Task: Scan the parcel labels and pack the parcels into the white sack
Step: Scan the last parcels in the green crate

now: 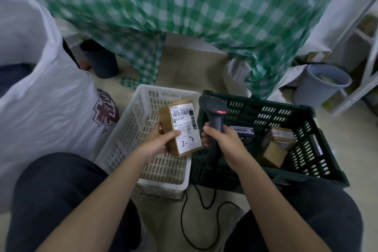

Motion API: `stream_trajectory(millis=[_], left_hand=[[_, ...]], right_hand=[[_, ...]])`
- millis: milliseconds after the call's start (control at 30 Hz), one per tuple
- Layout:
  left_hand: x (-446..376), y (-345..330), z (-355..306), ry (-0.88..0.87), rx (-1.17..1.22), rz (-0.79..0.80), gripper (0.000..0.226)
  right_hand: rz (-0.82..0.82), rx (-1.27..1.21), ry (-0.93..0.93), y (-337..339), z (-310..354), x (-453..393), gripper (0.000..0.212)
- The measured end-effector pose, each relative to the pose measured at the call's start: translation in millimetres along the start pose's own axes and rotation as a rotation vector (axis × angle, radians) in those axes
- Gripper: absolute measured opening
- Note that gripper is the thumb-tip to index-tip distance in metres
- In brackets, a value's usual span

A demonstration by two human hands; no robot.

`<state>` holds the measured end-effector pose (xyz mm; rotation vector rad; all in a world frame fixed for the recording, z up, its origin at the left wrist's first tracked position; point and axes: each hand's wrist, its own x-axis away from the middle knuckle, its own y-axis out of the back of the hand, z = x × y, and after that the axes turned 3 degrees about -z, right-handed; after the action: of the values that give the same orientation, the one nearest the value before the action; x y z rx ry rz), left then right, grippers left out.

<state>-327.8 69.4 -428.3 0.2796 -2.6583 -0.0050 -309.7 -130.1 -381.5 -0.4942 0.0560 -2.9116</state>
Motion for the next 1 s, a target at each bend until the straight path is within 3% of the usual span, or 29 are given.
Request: stream_trajectory(millis=[133, 267, 833, 1000], left_hand=[[1.9, 4.1, -7.3, -0.037, -0.032, -0.005, 0.055], [0.0, 4.3, -11.7, -0.066, -0.059, -0.037, 0.075], [5.8, 2.4, -18.7, -0.118, -0.126, -0.069, 0.072], [13.0, 10.0, -25.9, -0.143, -0.141, -0.088, 0.084]], right_hand=[[0.019, 0.112, 0.01, -0.7, 3.8, 11.1, 0.008], [0.003, 0.185, 0.024, -3.7, -0.3, 25.4, 0.016], [-0.036, 0.198, 0.013, -6.1, -1.8, 45.2, 0.024], [-0.037, 0.118, 0.048, -10.0, 4.6, 44.2, 0.015]])
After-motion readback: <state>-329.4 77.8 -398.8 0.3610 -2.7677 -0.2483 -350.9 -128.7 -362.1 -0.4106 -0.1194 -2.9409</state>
